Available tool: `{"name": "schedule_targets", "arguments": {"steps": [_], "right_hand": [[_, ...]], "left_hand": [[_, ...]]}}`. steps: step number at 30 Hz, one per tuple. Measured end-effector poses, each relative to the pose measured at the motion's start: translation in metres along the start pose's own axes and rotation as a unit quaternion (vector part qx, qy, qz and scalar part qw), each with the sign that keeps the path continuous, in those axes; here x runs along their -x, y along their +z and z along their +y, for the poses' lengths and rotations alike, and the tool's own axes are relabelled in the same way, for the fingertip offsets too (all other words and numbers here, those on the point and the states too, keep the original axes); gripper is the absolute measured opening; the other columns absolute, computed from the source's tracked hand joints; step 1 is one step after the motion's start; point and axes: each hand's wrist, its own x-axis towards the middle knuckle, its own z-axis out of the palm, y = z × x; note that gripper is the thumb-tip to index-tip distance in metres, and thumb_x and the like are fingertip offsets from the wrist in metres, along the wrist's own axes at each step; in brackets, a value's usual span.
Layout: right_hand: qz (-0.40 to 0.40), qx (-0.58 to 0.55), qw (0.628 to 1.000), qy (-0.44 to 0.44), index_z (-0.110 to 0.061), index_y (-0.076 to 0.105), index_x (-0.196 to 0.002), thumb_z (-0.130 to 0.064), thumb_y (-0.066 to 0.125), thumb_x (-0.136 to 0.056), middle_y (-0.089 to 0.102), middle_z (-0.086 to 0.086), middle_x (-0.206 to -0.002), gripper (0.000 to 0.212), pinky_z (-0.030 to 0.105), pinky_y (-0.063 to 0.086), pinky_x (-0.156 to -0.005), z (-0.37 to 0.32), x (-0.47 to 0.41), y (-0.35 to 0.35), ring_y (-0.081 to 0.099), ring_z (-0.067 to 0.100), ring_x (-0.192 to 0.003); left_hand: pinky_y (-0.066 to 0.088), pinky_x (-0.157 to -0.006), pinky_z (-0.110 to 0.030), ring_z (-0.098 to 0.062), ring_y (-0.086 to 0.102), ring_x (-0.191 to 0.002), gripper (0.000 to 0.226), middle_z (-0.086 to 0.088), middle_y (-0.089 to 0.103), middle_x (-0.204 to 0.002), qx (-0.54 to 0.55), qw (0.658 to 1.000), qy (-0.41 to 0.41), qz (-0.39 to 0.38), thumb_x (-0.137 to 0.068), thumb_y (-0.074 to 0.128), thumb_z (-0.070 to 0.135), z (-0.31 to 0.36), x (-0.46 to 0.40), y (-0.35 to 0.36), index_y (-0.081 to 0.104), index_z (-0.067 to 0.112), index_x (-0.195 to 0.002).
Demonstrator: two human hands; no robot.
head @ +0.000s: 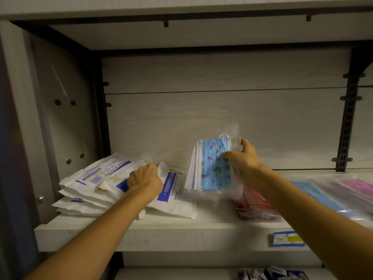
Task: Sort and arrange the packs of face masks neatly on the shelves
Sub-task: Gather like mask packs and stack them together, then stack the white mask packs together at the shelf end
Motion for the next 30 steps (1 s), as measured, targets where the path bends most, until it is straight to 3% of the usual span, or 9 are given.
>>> {"name": "schedule_targets", "arguments": {"steps": [3,6,10,13,15,19,22,25,30], "right_hand": [[-0.014,0.0,0.999,0.05,-0.011,0.042,-0.116,-0.001,0.064,-0.086,0.059,0.014,-0.099,0.038,0.047,0.056,-0.074,-0.003,-0.002,0.002,0.064,0.029,-0.083],[-0.037,0.098,0.992,0.077,-0.002,0.047,-0.124,-0.001,0.069,-0.081,0.06,0.018,-0.109,0.048,0.045,0.056,-0.076,0.0,0.0,0.01,0.063,0.034,-0.092],[-0.066,0.215,0.973,0.055,-0.001,0.052,-0.09,0.0,0.063,-0.083,0.059,0.015,-0.09,0.013,0.039,0.054,-0.076,0.006,0.004,0.024,0.059,0.026,-0.08],[-0.079,0.342,0.936,0.009,0.0,0.053,-0.098,-0.009,0.06,-0.089,0.054,0.011,-0.089,0.015,0.037,0.051,-0.08,0.005,0.007,0.032,0.054,0.025,-0.087],[-0.096,0.407,0.908,-0.002,0.002,0.055,-0.107,-0.01,0.06,-0.089,0.052,0.011,-0.094,0.022,0.031,0.047,-0.073,0.004,0.007,0.036,0.052,0.024,-0.087],[-0.103,0.481,0.87,-0.02,-0.002,0.049,-0.098,-0.012,0.062,-0.089,0.052,0.013,-0.099,0.019,0.027,0.043,-0.069,0.008,0.006,0.041,0.049,0.022,-0.085],[-0.083,0.475,0.875,-0.034,0.0,0.048,-0.112,-0.014,0.062,-0.089,0.049,0.011,-0.099,0.03,0.027,0.04,-0.067,0.01,0.004,0.042,0.049,0.022,-0.084],[-0.059,0.461,0.883,-0.061,-0.003,0.047,-0.113,-0.014,0.059,-0.088,0.053,0.012,-0.103,0.029,0.032,0.044,-0.069,0.011,0.002,0.041,0.051,0.025,-0.087],[-0.026,0.447,0.889,-0.098,-0.005,0.052,-0.126,-0.012,0.058,-0.088,0.059,0.015,-0.118,0.039,0.041,0.053,-0.087,0.011,0.002,0.035,0.058,0.03,-0.102]], "left_hand": [[0.042,-0.068,-0.032,-0.026,0.055,-0.092,0.025,-0.01,0.056,-0.103,0.027,0.999,-0.002,0.036,-0.092,0.054,0.017,-0.007,-0.005,-0.014,0.052,0.01,-0.116],[0.039,-0.066,-0.031,-0.026,0.056,-0.092,0.026,-0.012,0.057,-0.106,0.034,0.997,-0.015,0.062,-0.093,0.055,0.021,-0.018,-0.009,-0.028,0.047,0.009,-0.114],[0.042,-0.069,-0.033,-0.029,0.059,-0.101,0.03,-0.013,0.058,-0.113,0.024,0.997,-0.012,0.069,-0.091,0.06,0.023,-0.032,-0.013,-0.031,0.046,0.01,-0.114],[0.048,-0.074,-0.036,-0.03,0.06,-0.1,0.031,-0.013,0.06,-0.112,0.026,0.997,-0.007,0.069,-0.09,0.061,0.024,-0.042,-0.015,-0.03,0.045,0.01,-0.113],[0.048,-0.072,-0.034,-0.029,0.061,-0.098,0.033,-0.012,0.06,-0.112,0.029,0.997,-0.002,0.066,-0.089,0.063,0.025,-0.047,-0.015,-0.029,0.045,0.011,-0.114],[0.049,-0.074,-0.033,-0.027,0.061,-0.1,0.036,-0.011,0.058,-0.115,0.022,0.998,0.02,0.054,-0.089,0.064,0.022,-0.051,-0.014,-0.026,0.045,0.011,-0.118],[0.046,-0.073,-0.033,-0.026,0.06,-0.103,0.039,-0.01,0.057,-0.115,0.013,0.999,0.025,0.037,-0.089,0.062,0.019,-0.051,-0.014,-0.023,0.042,0.013,-0.122],[0.045,-0.072,-0.032,-0.026,0.059,-0.104,0.043,-0.011,0.057,-0.117,0.01,0.999,0.029,0.03,-0.09,0.062,0.02,-0.051,-0.014,-0.021,0.04,0.014,-0.126],[0.049,-0.079,-0.033,-0.026,0.059,-0.106,0.047,-0.012,0.055,-0.12,-0.008,0.999,0.03,0.03,-0.09,0.062,0.02,-0.05,-0.014,-0.02,0.038,0.014,-0.13]]}}
